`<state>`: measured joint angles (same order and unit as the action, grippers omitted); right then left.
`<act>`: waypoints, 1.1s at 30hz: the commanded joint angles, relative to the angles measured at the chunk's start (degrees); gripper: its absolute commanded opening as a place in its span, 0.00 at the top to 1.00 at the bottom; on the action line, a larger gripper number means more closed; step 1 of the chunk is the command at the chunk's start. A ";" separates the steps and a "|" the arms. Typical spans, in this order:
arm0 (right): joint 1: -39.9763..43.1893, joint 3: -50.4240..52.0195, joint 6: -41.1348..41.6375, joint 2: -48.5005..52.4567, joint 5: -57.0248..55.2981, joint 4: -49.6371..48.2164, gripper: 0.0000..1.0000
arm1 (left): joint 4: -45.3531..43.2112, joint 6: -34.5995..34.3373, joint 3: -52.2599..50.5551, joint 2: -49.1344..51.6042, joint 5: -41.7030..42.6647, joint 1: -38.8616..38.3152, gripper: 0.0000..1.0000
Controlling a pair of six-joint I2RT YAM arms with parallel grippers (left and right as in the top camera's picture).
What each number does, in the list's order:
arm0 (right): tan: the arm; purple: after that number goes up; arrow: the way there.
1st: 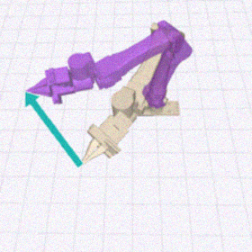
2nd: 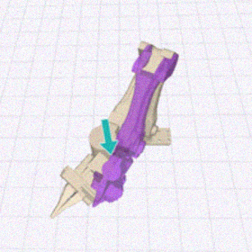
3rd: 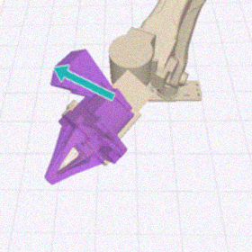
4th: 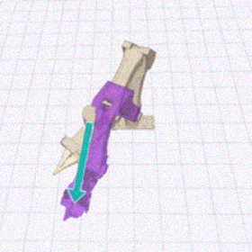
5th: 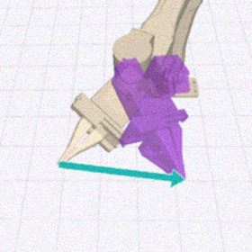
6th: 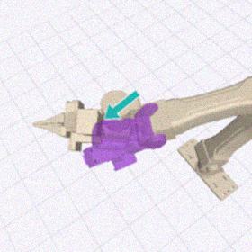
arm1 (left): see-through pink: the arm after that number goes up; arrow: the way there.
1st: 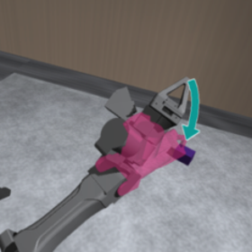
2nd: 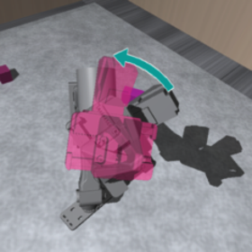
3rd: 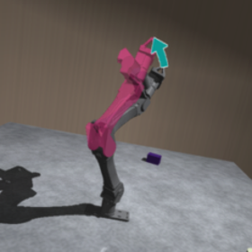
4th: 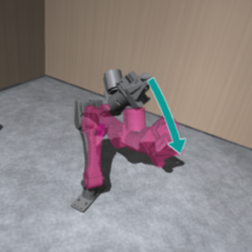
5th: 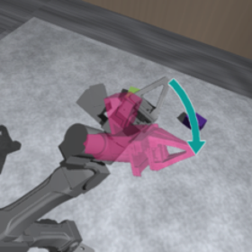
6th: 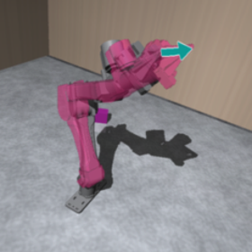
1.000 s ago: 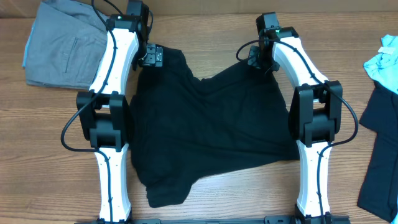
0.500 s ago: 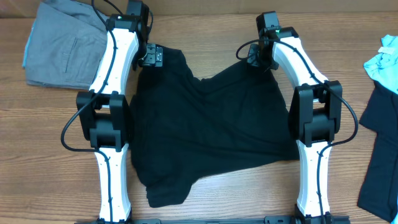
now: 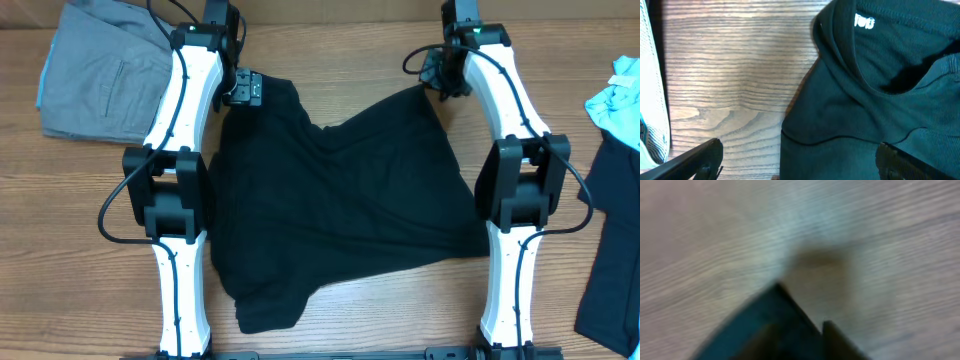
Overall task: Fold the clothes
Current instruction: 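Pull the shirt's top edge upward with both grippers to spread it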
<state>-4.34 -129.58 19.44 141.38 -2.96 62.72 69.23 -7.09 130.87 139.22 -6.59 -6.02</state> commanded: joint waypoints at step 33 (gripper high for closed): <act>-3.63 1.20 0.37 3.28 0.42 -3.08 0.96 | 0.57 -0.61 1.18 -0.17 2.58 -0.31 0.00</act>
<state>-8.86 -124.53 19.49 143.35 -0.51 60.29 69.69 -7.11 130.87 139.22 -4.86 -6.02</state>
